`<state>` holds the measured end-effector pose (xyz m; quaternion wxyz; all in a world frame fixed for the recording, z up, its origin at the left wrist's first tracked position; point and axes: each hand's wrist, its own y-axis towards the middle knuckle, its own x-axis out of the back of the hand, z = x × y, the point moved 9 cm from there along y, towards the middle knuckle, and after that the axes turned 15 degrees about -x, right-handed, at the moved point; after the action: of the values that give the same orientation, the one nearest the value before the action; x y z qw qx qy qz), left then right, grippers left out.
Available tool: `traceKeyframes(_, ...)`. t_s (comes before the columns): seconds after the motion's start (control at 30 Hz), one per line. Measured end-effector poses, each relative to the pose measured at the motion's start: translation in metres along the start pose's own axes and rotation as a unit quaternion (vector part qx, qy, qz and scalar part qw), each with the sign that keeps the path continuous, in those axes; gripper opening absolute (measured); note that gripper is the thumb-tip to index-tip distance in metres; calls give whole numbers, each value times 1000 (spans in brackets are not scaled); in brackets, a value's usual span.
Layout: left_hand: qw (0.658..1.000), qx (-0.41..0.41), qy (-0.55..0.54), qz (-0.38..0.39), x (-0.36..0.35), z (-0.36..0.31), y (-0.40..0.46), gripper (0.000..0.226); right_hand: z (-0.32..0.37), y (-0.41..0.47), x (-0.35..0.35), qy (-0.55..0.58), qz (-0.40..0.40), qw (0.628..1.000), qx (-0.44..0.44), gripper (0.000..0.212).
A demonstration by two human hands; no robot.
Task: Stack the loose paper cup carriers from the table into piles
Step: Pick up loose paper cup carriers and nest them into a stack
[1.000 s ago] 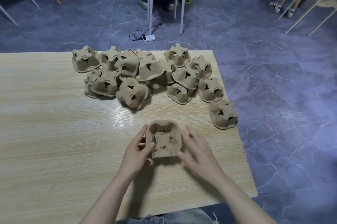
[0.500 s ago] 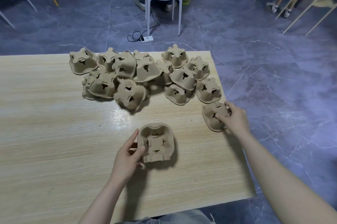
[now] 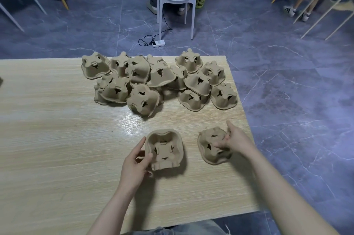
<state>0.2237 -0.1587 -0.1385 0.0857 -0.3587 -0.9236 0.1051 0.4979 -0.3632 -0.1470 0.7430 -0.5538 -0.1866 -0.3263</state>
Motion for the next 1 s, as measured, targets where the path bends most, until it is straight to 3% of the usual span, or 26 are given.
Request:
traceKeyframes(0.13,1000,1,-3,-1,5,0,-4,57,-13,-1,-9,-9,45,999,-25,112)
traceKeyframes(0.27,1000,2,-2,-1,7,0,-7,58,-4,-15,-11,12,41,999,9,100)
traceKeyframes(0.37,1000,0,0,-2,7,1,-8,58,20,-33,-9,5,-36,993,108,95)
traceKeyframes(0.47,1000,-2,0,-3,6,0,-8,57,46,-65,-13,-16,-140,961,237,84)
traceKeyframes(0.53,1000,0,-1,1,5,-1,-8,57,56,-86,-12,26,-188,941,279,81)
traceKeyframes(0.63,1000,1,3,4,6,-1,-8,58,58,-95,-11,78,-213,933,279,86)
traceKeyframes(0.8,1000,2,5,9,6,-2,-11,58,60,-93,-30,-28,-193,950,245,100)
traceKeyframes(1.0,1000,9,-1,7,7,-2,-13,58,71,-94,-25,-111,-162,957,215,78)
